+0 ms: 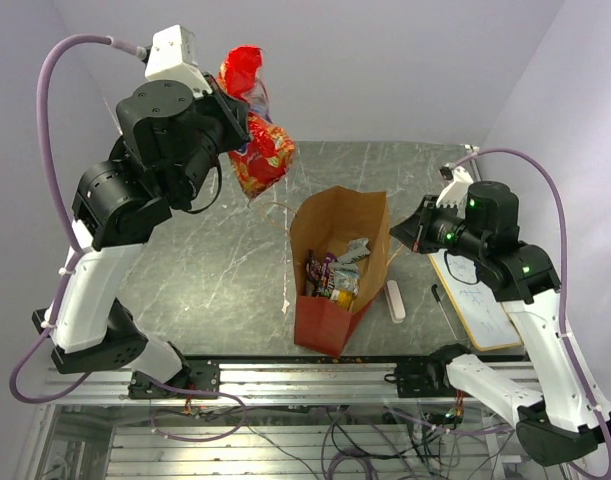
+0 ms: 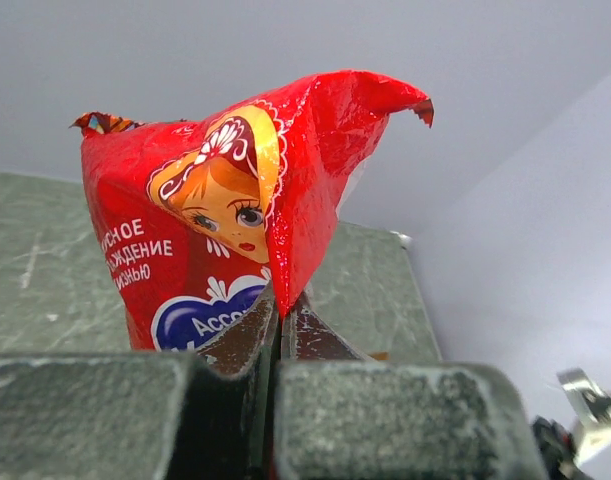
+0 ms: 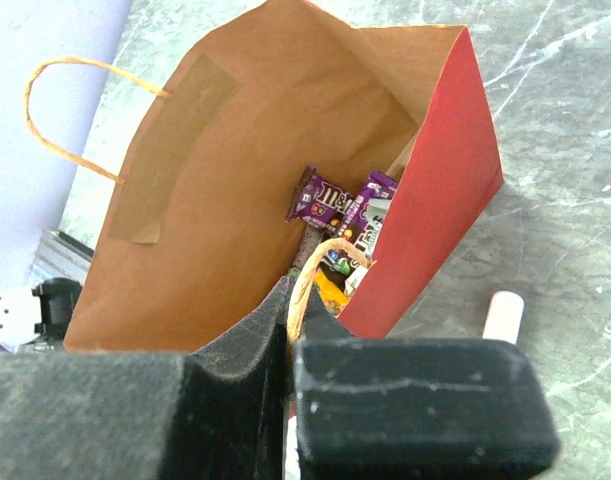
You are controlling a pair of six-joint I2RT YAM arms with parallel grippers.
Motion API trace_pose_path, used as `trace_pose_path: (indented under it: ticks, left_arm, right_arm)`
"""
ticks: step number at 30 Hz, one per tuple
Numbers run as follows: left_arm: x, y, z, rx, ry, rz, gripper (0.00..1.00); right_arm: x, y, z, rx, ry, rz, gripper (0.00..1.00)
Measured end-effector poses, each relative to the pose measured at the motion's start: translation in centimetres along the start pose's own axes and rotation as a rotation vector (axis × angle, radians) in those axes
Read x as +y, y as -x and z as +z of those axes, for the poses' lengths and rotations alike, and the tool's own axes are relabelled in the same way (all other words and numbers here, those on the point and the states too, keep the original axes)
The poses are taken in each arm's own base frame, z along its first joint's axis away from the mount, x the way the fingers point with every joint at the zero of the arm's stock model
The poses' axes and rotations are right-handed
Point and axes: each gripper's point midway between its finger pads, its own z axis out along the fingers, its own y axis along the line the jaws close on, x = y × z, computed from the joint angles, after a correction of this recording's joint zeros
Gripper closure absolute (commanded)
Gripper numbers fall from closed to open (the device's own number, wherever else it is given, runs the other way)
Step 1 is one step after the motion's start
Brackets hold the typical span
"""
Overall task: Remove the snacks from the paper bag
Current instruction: Place the snack at the corner of the board.
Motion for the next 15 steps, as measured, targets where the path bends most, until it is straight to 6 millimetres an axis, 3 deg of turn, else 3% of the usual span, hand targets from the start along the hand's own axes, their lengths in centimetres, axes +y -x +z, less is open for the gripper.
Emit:
trace_pose_path:
  ticks: [6, 11, 15]
  left_arm:
    - [4.3, -0.1, 1.1, -0.020, 0.187, -0.003, 0.93]
    - [13.0, -0.2, 3.9, -0.003, 0.449, -0.044, 0.93]
    - [20.6, -2.4, 6.0, 0.068, 0.628, -0.089, 0.93]
  right_arm:
    - [0.7, -0.4, -0.4, -0.003, 0.013, -0.050, 1.00]
    - [0.6, -0.4, -0.4, -0.006, 0.000, -0.070, 1.00]
    - [0.0, -0.5, -0.2, 0.001, -0.035, -0.082, 1.00]
